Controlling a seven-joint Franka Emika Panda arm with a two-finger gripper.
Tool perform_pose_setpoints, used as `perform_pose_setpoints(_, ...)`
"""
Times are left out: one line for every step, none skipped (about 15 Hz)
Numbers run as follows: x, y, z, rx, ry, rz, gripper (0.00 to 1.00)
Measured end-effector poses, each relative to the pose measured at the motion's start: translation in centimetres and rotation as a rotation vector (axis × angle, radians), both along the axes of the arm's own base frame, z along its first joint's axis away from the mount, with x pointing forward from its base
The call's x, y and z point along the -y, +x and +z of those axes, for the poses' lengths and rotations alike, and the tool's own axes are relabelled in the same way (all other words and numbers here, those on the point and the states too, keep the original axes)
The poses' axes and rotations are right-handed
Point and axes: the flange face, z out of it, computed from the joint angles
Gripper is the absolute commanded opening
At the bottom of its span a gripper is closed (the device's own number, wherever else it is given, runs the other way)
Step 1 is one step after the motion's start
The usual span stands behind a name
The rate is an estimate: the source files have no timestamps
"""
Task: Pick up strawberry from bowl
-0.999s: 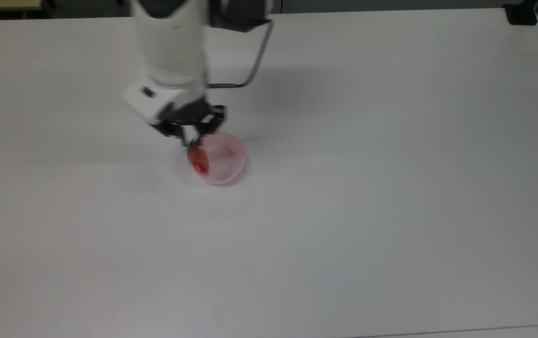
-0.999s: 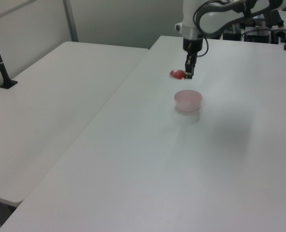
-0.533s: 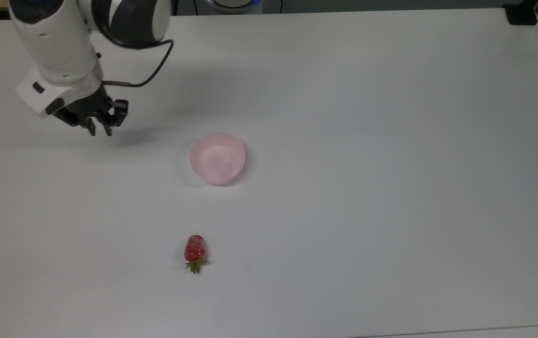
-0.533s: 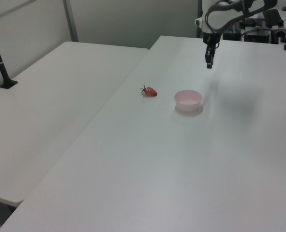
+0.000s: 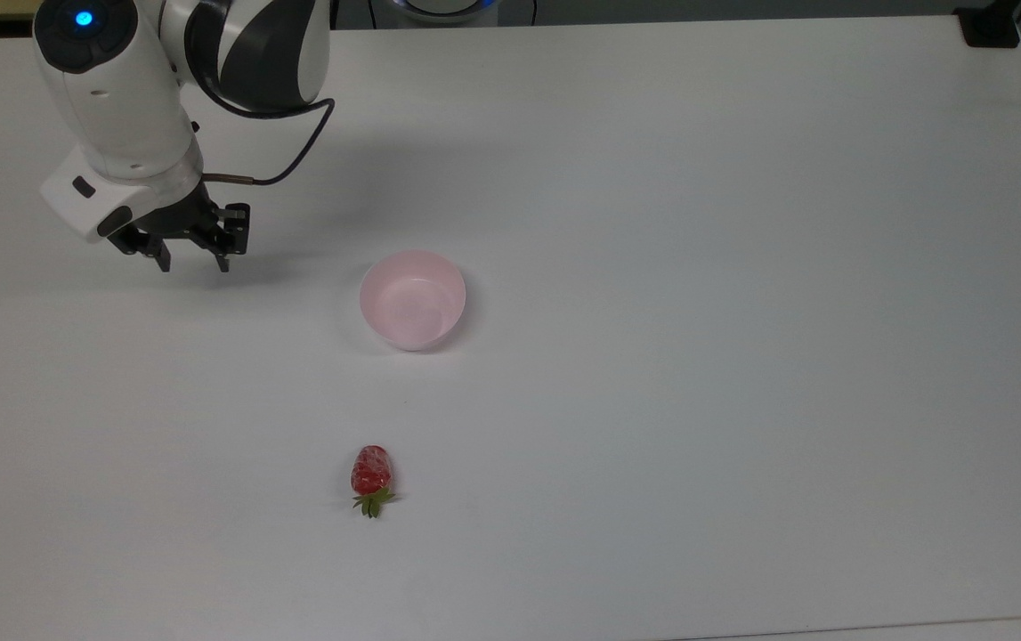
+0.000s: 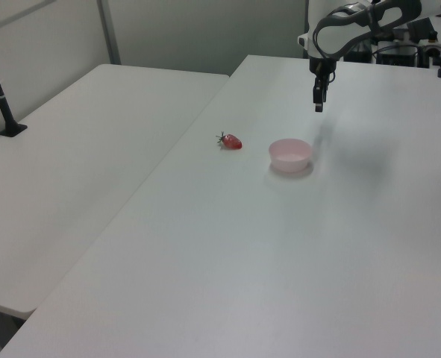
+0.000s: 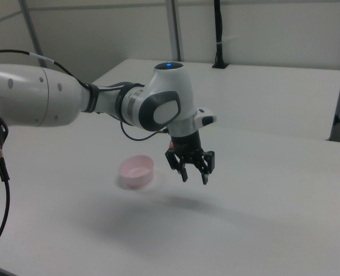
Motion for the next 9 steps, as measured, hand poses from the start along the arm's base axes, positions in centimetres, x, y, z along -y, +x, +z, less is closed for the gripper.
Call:
perform_pose_setpoints(-0.2,0.2,0.2,0.007,0.0,-0.014,0.93)
perform_pose_setpoints(-0.6,0.3,0.4,0.014,0.001,-0.03,0.93)
perform_pose_setpoints(-1.2,0.6,0.5,0.023,0.0,-0.041,0.93)
perform_pose_setpoints(-2.1,1.2,0.8,0.051,-0.004,-0.043,0.93)
perform_pose_setpoints(-3.5,2.1,1.4,0.104,-0.01,-0.046,0.96)
perform_pose_setpoints(-4.5,2.7,1.8,0.139,-0.01,-0.054,1.0)
perform_pose_setpoints(-5.5,3.1,2.1,0.162,-0.008,-0.063,1.0)
perform_pose_setpoints(-6.4,3.4,2.6,0.18,-0.004,-0.07,1.0)
perform_pose_setpoints(-7.3,3.7,3.6,0.198,0.0,-0.07,1.0)
